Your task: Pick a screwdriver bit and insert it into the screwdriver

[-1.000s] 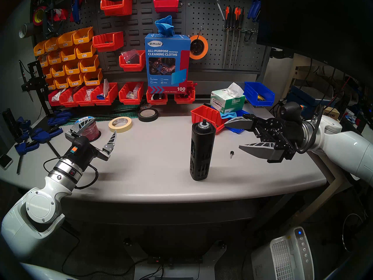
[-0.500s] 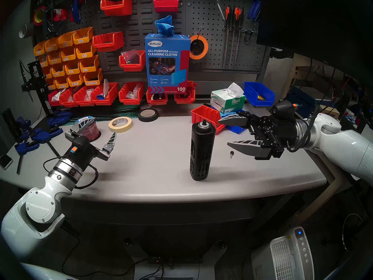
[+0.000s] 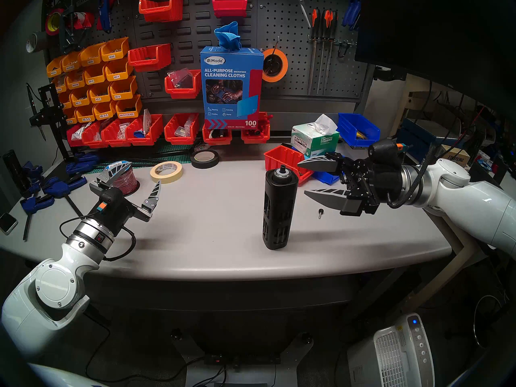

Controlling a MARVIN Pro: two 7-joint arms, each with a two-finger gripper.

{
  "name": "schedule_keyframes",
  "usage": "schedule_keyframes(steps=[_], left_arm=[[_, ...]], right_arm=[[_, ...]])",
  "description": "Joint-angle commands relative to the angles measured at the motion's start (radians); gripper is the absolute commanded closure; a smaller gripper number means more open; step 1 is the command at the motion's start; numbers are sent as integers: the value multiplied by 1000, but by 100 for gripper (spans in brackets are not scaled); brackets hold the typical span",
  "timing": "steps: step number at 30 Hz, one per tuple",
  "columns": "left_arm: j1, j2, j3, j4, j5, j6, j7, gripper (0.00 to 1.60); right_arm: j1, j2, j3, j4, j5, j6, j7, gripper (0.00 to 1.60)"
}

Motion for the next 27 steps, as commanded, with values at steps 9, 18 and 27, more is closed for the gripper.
schedule_keyframes(steps=[9, 18, 27], left_arm=[[-10, 1, -20, -28, -1, -11, 5, 0], [-9, 1, -20, -28, -1, -11, 4, 0], [-9, 1, -21, -28, -1, -11, 4, 0]], right_arm=[[16, 4, 12, -35, -32, -3, -80, 0], [18, 5, 12, -49, -51, -3, -118, 0], [18, 5, 12, -65, -58, 1, -152, 0]])
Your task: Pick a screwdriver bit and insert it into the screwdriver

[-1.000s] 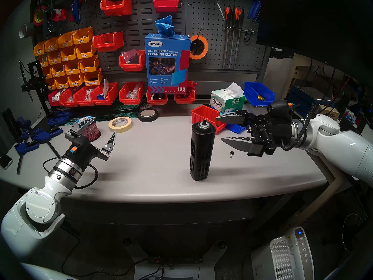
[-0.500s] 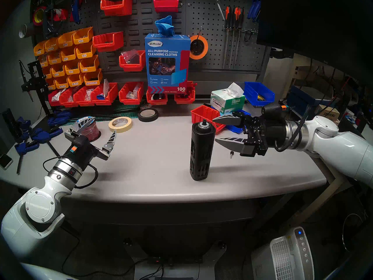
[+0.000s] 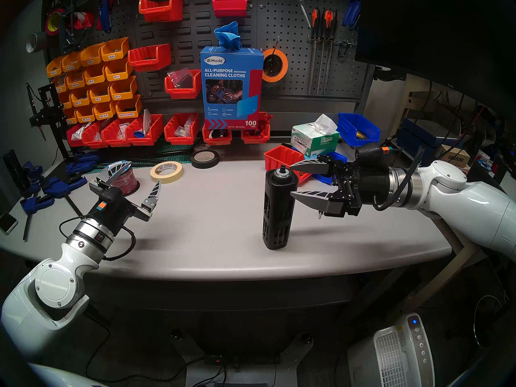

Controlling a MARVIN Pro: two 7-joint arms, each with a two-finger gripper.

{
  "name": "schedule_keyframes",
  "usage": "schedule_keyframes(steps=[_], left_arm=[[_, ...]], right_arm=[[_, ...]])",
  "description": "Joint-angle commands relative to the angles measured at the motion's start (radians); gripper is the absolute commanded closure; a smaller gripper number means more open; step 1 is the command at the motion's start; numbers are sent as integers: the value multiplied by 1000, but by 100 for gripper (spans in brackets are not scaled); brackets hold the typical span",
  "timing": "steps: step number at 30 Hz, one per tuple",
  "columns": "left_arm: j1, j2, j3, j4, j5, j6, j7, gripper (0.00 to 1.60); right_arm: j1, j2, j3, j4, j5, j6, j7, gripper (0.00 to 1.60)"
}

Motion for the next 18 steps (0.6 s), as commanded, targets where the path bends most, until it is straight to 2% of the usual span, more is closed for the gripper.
schedule_keyframes(steps=[1, 18], left_arm=[[-9, 1, -19, -26, -1, -11, 4, 0], [-8, 1, -19, -27, -2, -11, 4, 0]], right_arm=[[17, 4, 20, -14, 3, 4, -23, 0], [13, 4, 6, -28, -14, 11, -60, 0]])
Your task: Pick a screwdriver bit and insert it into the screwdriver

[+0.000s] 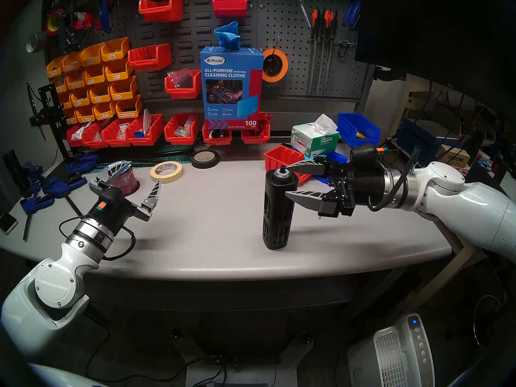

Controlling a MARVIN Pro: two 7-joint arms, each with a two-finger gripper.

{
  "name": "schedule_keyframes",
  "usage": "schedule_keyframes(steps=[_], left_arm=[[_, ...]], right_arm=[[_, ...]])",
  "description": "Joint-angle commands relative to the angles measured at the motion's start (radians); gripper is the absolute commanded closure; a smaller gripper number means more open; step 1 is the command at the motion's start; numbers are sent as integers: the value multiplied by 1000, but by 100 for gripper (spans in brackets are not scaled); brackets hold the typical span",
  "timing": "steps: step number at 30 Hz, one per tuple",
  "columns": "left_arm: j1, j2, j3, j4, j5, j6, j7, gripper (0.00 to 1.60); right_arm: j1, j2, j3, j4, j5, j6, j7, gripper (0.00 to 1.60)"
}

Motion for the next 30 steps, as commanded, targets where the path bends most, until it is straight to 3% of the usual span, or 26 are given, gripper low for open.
schedule_keyframes(steps=[1, 30], left_arm=[[-9, 1, -19, -26, -2, -11, 4, 0], [-8, 1, -20, -27, -2, -12, 4, 0]], right_arm=[[13, 4, 14, -5, -2, -1, -14, 0], [6, 4, -29, -58, -22, -31, -112, 0]])
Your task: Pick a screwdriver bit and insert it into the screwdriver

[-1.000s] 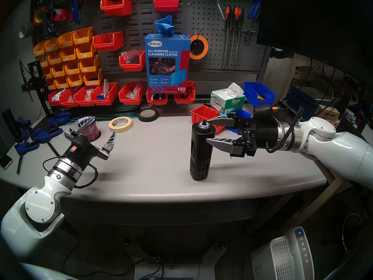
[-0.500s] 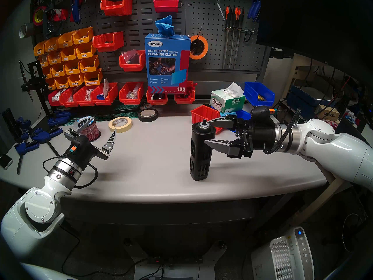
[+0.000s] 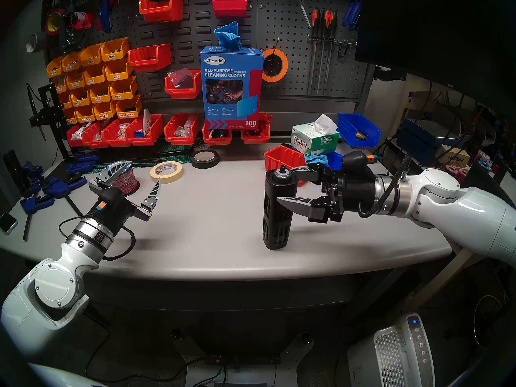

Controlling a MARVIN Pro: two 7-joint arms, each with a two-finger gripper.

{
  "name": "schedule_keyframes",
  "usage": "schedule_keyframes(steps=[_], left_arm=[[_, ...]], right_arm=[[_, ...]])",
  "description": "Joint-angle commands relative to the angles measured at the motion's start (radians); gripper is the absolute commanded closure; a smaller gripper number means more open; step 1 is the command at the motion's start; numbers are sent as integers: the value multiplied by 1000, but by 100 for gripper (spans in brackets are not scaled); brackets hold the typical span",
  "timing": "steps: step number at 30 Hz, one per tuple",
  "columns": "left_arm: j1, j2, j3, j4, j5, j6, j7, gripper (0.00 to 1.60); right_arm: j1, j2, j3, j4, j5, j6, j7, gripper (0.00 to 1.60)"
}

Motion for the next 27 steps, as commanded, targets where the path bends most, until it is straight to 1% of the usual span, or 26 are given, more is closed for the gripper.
schedule_keyframes(steps=[1, 5, 27], left_arm=[[-8, 1, -19, -26, -2, -12, 4, 0], [-8, 1, -19, -26, -2, -12, 3, 0], [-8, 1, -19, -26, -2, -12, 4, 0]], right_arm=[[9, 4, 7, -13, 4, -21, -23, 0], [6, 4, 0, -25, 10, -40, -46, 0], [13, 4, -34, -62, 8, -84, -123, 0]])
